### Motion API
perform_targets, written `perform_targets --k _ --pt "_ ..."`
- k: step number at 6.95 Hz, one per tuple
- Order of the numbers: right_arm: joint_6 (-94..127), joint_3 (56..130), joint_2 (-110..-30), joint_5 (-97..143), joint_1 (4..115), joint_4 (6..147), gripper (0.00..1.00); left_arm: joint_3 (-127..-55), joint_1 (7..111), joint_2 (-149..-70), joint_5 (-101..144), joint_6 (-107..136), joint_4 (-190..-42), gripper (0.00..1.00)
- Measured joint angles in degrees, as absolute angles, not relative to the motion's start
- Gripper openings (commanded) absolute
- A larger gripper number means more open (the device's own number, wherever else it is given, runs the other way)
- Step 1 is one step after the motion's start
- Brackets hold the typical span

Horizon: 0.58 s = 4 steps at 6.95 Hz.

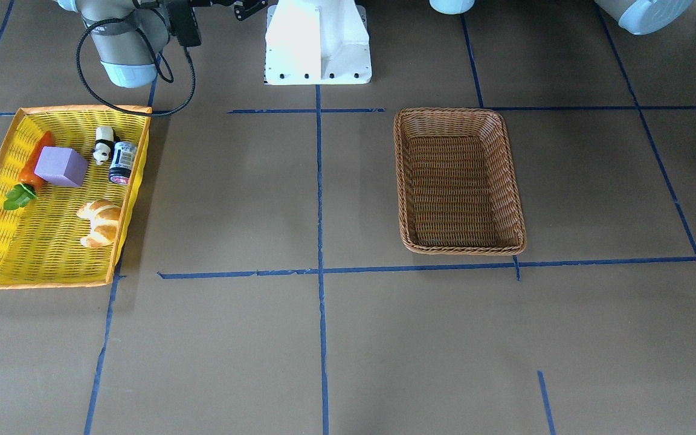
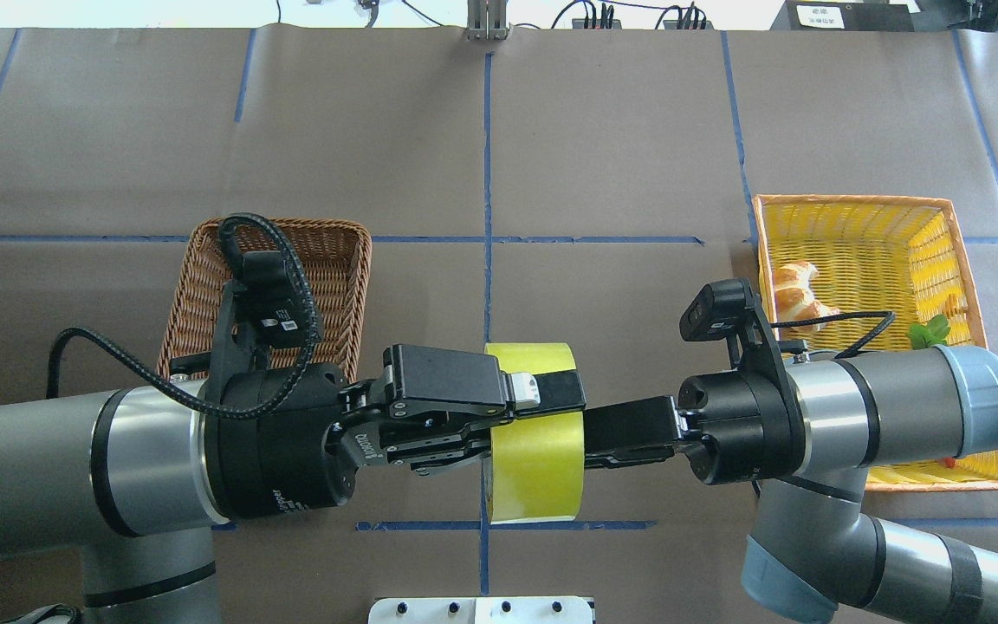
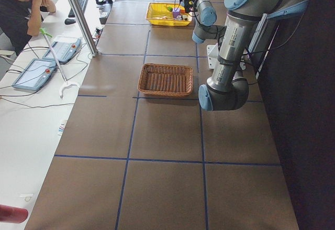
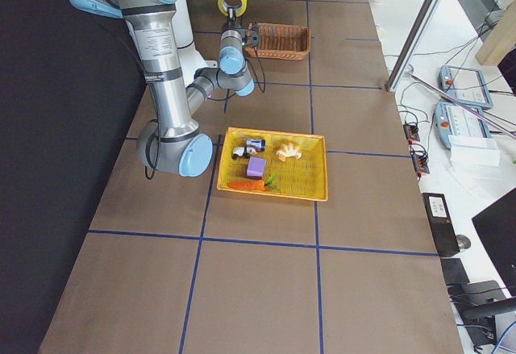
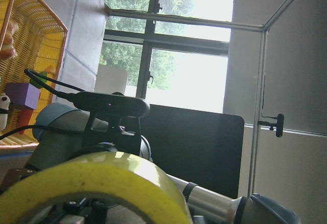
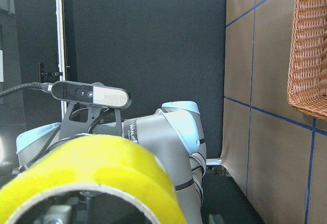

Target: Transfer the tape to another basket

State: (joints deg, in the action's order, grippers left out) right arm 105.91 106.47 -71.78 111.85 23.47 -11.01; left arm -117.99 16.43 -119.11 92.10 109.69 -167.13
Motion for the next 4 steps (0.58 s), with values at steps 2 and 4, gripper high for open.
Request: perform_targets --k 2,4 --pt "105.2 106.52 -71.7 111.88 23.61 -11.19 1.0 -118.07 16.43 -119.04 91.44 111.4 -167.05 0.0" --pt "104.47 106.52 -72.1 112.04 23.95 -11.64 1.0 -118.33 16.54 -118.86 91.33 111.54 -167.02 0.0"
